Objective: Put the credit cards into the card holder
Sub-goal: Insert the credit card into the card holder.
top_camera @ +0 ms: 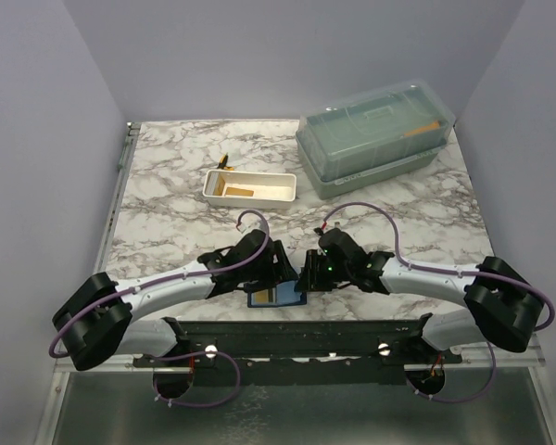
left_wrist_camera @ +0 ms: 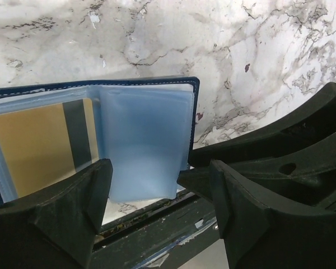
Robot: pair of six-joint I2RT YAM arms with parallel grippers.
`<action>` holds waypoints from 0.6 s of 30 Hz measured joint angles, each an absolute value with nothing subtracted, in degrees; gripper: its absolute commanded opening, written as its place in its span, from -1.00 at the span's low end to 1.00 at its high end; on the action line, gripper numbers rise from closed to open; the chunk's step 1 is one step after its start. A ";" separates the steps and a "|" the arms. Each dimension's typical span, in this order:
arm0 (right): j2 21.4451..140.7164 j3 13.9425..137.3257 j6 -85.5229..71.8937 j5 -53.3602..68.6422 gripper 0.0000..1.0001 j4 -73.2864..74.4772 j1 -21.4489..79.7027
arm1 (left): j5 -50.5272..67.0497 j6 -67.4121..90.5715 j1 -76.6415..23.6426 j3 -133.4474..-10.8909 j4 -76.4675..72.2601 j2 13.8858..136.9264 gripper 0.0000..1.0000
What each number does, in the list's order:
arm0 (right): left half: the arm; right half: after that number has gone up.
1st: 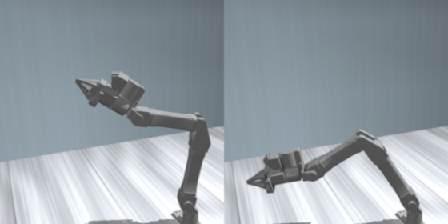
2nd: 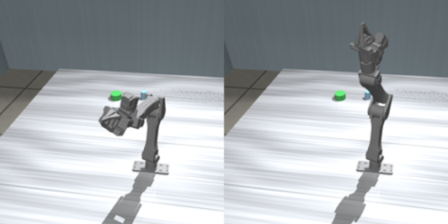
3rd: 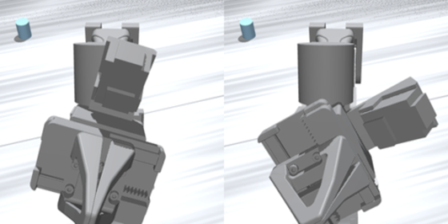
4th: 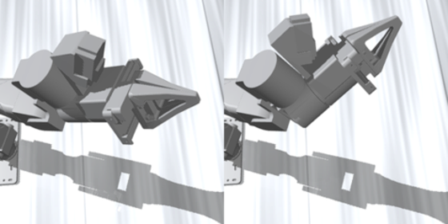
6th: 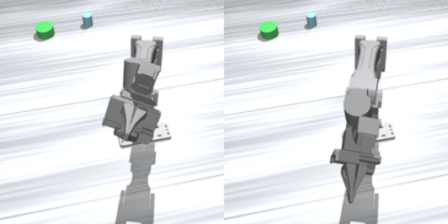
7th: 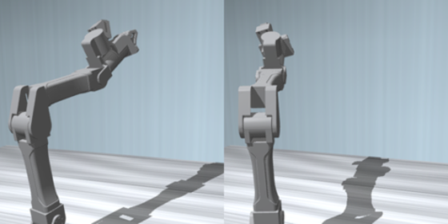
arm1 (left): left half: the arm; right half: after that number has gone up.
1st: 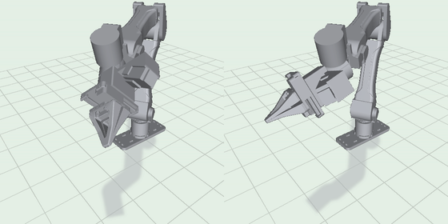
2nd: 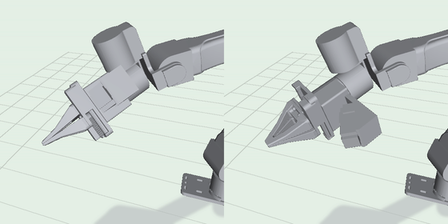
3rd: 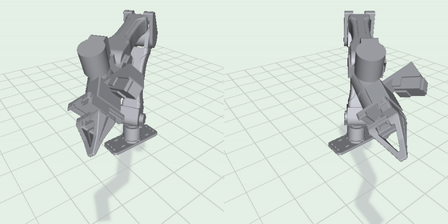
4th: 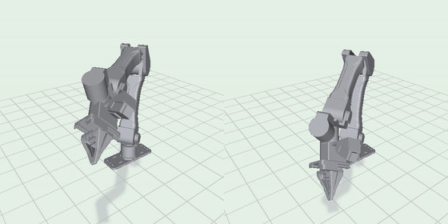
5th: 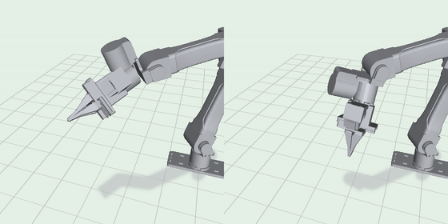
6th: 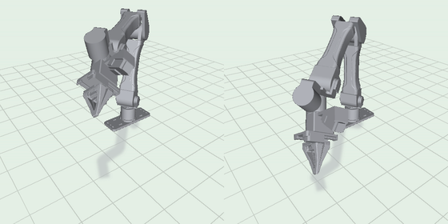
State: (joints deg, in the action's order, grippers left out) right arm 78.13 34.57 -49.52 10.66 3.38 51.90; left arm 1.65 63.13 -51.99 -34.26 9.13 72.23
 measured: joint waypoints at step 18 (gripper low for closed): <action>79.22 35.53 -49.43 11.75 -0.35 2.15 51.90 | -0.97 59.33 -51.77 -38.48 13.69 74.22 0.20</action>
State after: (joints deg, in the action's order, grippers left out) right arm 79.22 35.53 -49.43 11.75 2.15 51.90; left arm -0.97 59.33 -51.77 -38.48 13.69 74.22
